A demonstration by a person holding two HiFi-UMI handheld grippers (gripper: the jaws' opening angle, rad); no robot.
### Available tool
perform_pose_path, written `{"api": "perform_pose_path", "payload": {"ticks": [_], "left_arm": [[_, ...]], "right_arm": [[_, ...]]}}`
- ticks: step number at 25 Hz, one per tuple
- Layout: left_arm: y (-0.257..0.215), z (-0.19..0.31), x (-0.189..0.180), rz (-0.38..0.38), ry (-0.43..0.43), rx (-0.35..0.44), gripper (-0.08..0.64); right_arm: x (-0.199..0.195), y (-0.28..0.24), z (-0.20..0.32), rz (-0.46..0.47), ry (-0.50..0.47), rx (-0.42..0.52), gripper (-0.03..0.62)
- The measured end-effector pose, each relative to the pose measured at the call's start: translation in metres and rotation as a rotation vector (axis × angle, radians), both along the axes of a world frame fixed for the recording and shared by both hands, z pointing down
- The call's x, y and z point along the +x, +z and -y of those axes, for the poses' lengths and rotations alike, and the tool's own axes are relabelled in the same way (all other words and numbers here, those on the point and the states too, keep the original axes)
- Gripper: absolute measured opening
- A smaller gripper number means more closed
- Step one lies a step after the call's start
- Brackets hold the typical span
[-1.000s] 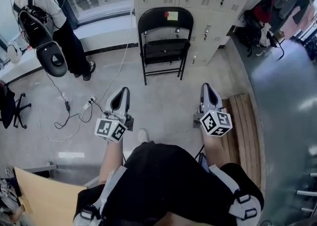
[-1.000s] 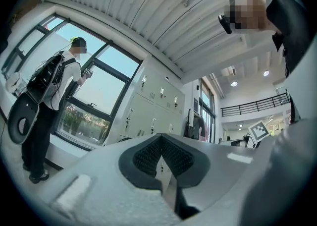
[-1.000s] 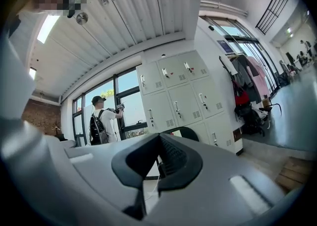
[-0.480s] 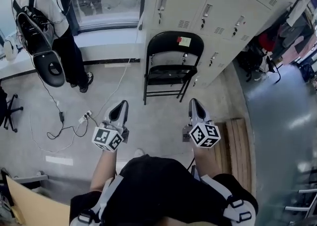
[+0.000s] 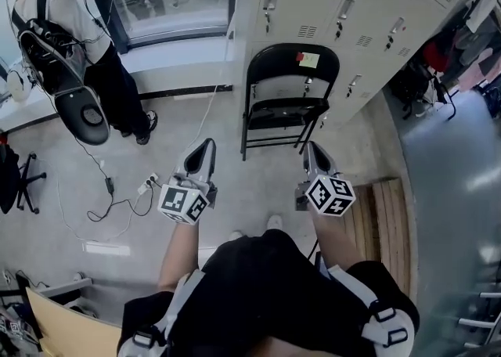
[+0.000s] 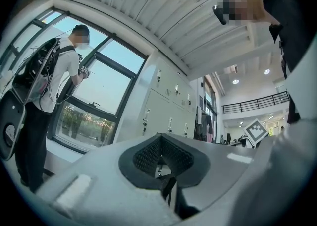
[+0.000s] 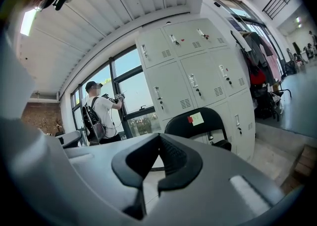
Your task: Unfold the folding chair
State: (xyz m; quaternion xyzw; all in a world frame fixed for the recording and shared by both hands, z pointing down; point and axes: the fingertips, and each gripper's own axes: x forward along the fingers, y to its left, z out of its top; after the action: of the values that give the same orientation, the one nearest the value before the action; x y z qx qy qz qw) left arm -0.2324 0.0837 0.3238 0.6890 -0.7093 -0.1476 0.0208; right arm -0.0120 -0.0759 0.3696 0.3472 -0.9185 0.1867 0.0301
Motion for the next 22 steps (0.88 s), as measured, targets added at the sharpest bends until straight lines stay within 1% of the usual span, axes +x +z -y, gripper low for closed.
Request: {"api": "perform_pose_path", "payload": {"ticks": [4,7,10,13,17,20,22], "left_arm": [[0.011,0.014,-0.01,-0.01,-0.015,-0.032,0.005],[0.007,0.035,-0.015,-0.012,-0.04,-0.022,0.005],[0.001,0.059,-0.017,0.022,-0.059,-0.013,0.005],[-0.005,0.082,-0.02,0.052,-0.081,-0.014,0.005],[-0.012,0.116,-0.023,0.04,-0.095,0.002,0.005],[-0.009,0.133,-0.019,0.03,-0.107,-0.001,0.005],[-0.007,0.142,-0.017,0.041,-0.116,-0.004,0.005]], "right_arm": [[-0.012,0.011,0.019,0.006,-0.007,-0.035,0.006],[-0.013,0.018,0.048,-0.021,-0.026,-0.033,0.006],[-0.014,0.024,0.087,-0.042,-0.026,-0.028,0.006],[-0.024,0.024,0.125,-0.018,-0.017,-0.039,0.006],[-0.045,0.014,0.158,0.038,-0.042,-0.049,0.006],[-0.05,0.021,0.176,0.045,-0.059,-0.084,0.006],[-0.053,0.027,0.185,0.04,-0.078,-0.094,0.006]]}}
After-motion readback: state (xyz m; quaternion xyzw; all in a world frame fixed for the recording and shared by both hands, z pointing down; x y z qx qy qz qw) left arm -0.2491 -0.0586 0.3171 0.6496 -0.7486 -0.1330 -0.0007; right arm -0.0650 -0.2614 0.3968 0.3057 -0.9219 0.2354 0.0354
